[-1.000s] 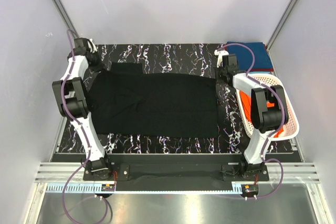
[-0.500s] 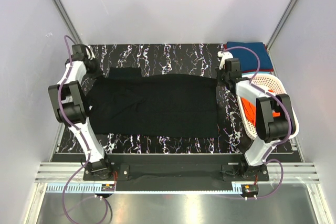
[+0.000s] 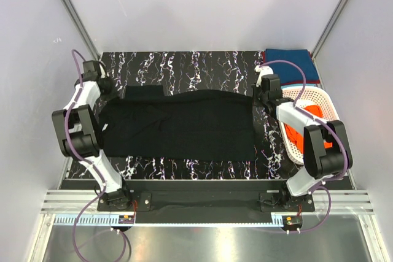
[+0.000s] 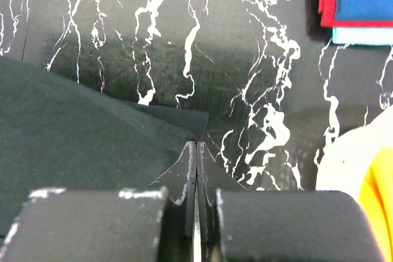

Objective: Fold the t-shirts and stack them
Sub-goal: Fold the tshirt

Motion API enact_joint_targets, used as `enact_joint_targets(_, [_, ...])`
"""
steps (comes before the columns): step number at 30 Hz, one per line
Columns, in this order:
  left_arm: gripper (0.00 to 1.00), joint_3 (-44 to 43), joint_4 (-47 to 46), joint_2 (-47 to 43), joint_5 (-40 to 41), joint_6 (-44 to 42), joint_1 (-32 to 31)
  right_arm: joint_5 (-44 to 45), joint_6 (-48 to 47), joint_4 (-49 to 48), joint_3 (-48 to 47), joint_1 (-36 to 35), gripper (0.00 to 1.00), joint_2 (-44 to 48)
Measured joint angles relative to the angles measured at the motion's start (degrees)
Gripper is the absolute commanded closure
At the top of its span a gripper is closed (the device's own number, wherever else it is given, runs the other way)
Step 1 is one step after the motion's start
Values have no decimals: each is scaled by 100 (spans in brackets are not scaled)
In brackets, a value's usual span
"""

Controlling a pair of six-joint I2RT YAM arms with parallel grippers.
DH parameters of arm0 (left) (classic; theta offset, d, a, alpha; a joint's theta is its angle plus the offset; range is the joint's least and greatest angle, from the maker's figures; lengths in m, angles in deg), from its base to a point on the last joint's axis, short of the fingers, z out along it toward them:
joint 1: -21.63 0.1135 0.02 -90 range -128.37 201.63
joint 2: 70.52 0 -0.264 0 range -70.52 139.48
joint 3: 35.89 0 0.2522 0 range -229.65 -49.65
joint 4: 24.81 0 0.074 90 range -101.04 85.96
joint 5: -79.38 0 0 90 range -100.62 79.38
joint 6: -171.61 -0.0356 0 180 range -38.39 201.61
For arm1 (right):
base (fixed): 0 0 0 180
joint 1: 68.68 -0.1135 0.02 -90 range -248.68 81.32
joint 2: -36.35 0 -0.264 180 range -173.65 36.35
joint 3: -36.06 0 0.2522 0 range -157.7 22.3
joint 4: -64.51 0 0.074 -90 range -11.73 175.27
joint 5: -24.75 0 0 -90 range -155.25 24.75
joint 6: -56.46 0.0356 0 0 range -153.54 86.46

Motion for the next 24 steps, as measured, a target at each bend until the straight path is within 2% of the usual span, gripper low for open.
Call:
enact_joint_targets(13, [100,1191,-492,-743,247,297,120,354,579,520,330,-52,100,597])
enact_joint_targets(24, [100,1547,-651,-1217,354,446,173,280,1174,1025,627,-160,100,881])
